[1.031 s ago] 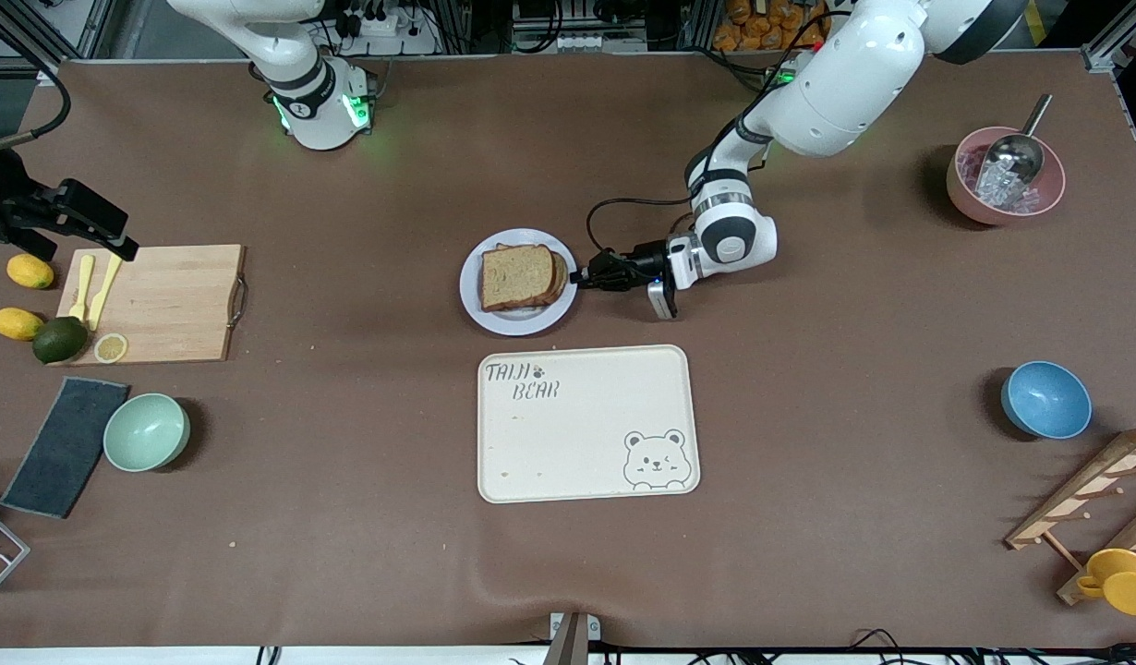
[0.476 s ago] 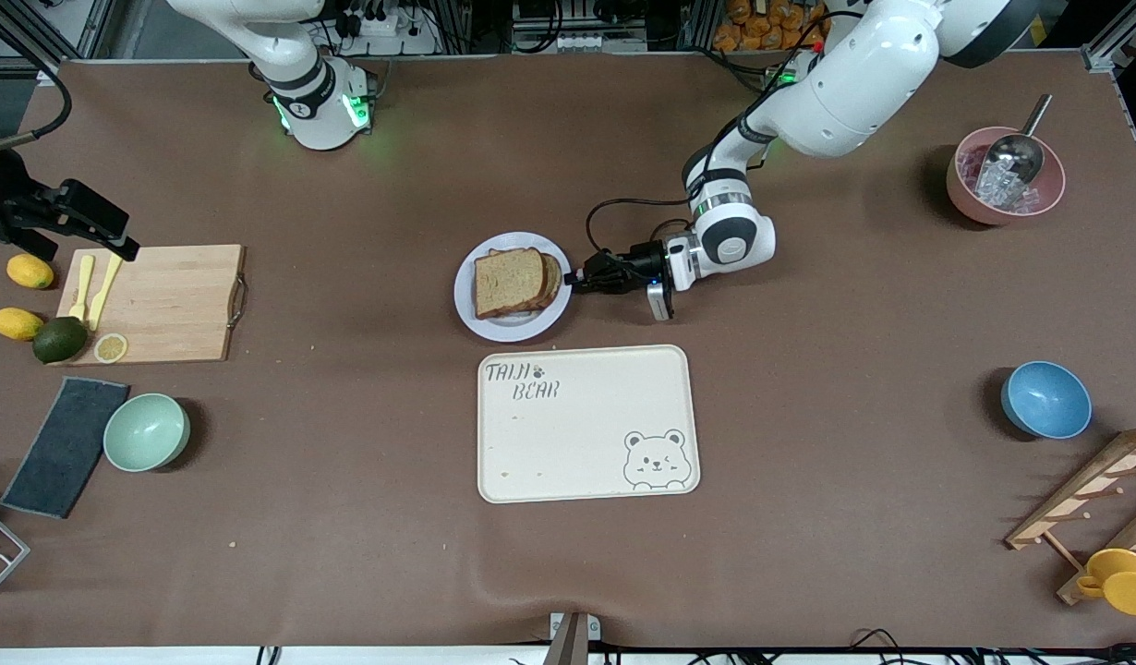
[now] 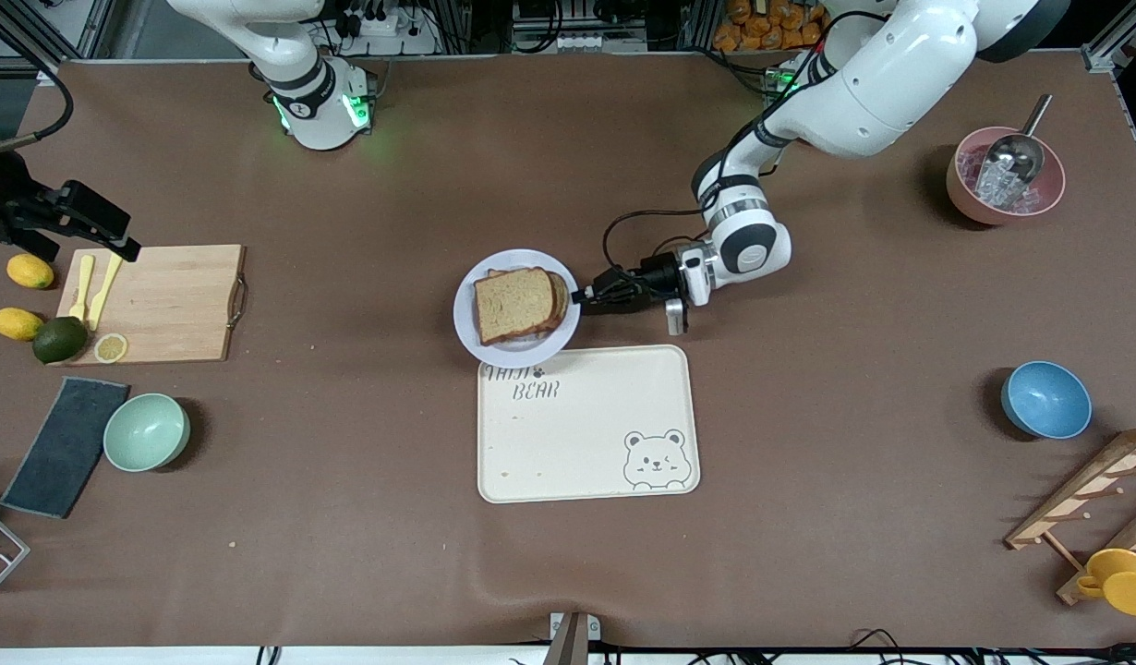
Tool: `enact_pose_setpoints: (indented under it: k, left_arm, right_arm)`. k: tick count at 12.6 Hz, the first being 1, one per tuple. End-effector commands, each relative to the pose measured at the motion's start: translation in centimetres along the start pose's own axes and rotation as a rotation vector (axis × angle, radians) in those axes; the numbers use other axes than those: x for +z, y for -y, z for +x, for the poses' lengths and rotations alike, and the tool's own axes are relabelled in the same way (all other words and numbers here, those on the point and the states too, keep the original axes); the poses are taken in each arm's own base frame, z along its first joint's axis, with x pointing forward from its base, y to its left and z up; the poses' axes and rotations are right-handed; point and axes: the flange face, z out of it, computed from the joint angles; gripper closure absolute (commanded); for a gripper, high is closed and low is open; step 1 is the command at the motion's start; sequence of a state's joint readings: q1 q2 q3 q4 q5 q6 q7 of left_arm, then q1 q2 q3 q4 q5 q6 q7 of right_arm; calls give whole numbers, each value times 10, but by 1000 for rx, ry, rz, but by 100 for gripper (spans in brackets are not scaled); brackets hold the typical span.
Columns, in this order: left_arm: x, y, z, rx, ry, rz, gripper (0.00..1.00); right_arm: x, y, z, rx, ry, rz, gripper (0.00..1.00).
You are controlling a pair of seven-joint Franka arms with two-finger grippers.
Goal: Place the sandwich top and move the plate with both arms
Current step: 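Slide the plate with the left gripper onto the bear tray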
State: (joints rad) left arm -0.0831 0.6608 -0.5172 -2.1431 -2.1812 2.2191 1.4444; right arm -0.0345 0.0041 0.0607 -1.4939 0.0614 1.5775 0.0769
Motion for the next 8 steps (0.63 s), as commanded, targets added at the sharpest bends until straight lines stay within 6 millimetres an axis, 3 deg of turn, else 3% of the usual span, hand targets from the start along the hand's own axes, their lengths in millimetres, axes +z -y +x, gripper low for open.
enact_pose_setpoints:
  k: [1, 8]
  left_arm:
    - [-25, -13, 31, 0, -73, -8, 100]
    - [-64, -2, 99, 23, -204, 11, 100]
  right_arm:
    - [2, 0, -3, 8, 8, -16, 0]
    - [4, 0, -2, 8, 12, -16, 0]
